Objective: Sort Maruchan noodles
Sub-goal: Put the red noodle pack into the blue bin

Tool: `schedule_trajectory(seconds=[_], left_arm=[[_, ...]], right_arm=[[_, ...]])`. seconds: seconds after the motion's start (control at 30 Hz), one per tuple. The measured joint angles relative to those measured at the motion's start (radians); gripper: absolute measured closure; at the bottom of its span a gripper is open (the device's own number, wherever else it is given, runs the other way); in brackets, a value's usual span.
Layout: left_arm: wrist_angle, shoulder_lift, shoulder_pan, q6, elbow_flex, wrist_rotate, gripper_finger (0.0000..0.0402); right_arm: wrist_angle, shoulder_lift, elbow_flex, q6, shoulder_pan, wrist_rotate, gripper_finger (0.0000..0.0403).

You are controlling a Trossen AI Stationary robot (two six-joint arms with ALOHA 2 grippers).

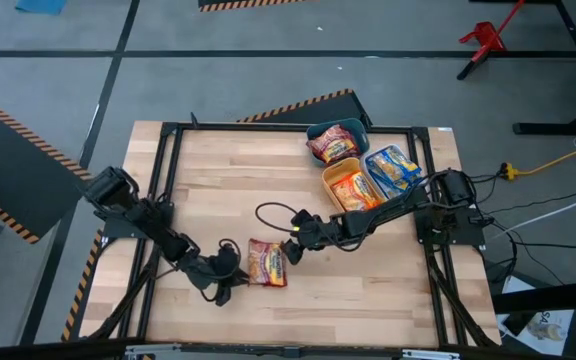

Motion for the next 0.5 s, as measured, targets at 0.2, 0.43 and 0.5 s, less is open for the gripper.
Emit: schedule_trajectory(seconds=[0.2, 0.43, 0.5], left_arm=[[0.058, 0.064, 0.025, -0.006, -0.001, 0.012, 0.0326], [0.091, 0.089, 0.041, -0.001, 0.001, 0.027, 0.0326], [0.091, 0.089, 0.046, -0.001, 0.001, 0.031, 0.0326]], right_arm=[[-0.001, 0.0, 0.0, 0.019, 0.0, 0.0, 0.0107], [-0.04, 0.0, 0.0, 0.115, 0.0, 0.026, 0.0107], [-0.079, 0.0, 0.0, 0.167, 0.0, 0.063, 0.0107]])
